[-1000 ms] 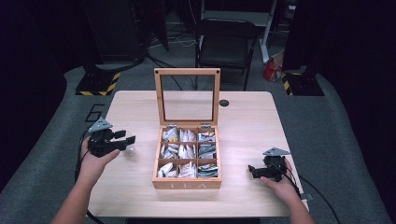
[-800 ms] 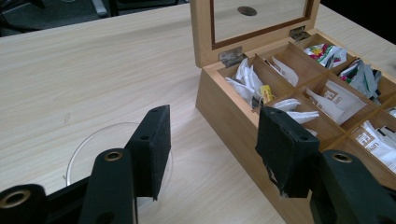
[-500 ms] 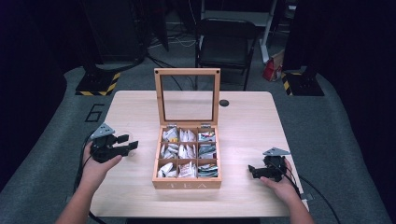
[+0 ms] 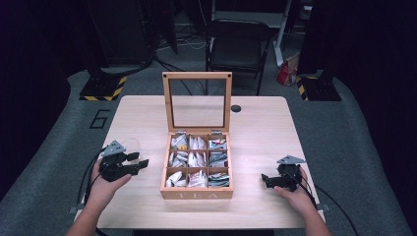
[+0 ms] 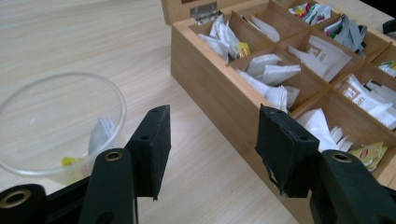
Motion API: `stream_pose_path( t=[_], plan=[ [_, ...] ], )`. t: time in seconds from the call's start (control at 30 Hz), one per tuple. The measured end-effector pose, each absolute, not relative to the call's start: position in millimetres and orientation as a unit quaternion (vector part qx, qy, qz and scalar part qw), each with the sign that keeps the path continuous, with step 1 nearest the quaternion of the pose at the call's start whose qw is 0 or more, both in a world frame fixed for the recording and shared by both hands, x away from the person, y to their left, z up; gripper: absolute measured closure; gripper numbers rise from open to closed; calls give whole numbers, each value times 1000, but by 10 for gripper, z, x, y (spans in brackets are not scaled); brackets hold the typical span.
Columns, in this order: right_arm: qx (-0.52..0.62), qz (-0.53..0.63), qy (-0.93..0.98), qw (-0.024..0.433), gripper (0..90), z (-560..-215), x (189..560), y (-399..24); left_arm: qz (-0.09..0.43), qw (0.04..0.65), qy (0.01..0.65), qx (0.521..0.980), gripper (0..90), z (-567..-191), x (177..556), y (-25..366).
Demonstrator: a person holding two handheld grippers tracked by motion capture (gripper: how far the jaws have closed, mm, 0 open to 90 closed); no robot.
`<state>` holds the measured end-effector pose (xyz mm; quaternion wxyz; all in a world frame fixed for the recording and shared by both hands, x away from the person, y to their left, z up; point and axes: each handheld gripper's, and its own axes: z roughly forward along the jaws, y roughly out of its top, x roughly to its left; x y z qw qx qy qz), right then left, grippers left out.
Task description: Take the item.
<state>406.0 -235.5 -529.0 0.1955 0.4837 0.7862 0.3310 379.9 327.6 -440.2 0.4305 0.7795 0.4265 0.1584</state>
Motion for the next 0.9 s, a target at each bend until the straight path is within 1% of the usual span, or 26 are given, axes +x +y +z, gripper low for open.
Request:
stream_pose_path(
  t=[0.63,0.9],
  plan=[
    [484,331,786,196,0,-5290,4059,-2355,144,433,447,769,449,-4727,3691,3346],
    [484,331,786,196,0,-5290,4060,-2355,139,419,450,776,448,-4832,3703,3373]
  ],
)
